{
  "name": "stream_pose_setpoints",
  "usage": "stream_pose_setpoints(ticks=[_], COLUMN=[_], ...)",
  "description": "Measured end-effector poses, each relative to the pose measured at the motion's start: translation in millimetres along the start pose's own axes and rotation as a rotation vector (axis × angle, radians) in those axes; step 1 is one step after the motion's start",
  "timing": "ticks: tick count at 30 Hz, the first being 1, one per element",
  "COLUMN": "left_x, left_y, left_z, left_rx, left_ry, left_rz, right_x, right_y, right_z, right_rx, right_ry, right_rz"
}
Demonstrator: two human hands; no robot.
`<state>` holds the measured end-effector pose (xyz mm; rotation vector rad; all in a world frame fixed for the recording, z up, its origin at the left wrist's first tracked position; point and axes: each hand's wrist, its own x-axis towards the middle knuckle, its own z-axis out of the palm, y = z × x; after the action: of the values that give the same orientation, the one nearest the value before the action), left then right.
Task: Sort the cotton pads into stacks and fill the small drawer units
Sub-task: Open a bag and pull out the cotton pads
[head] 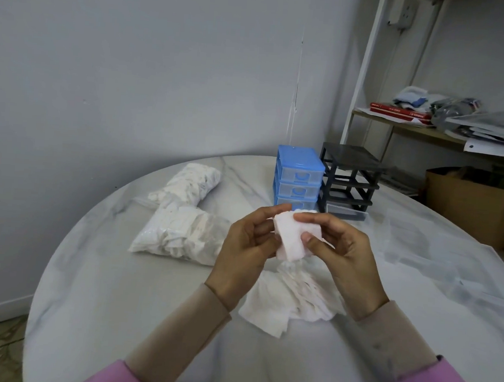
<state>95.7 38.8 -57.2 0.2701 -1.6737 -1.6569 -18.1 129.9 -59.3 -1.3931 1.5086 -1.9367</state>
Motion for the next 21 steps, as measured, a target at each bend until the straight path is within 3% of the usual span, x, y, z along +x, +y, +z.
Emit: stream_pose_setpoints(ticks=[15, 21], left_x=[2.1, 1.8], left_y=[-1.4, -3.8], left_z=[-3.5, -3.2], left_rx=[-0.106, -0.061], left_ry=[0.030, 0.056], left_rz=[-0.086, 0.033], right_x=[0.4, -0.7], right_y=[7.7, 5.5], right_z=[-3.3, -2.0], right_rx=[-0.211, -0.296], right_ry=[-0.002, -0.048], right_rz=[-0.042, -0.086])
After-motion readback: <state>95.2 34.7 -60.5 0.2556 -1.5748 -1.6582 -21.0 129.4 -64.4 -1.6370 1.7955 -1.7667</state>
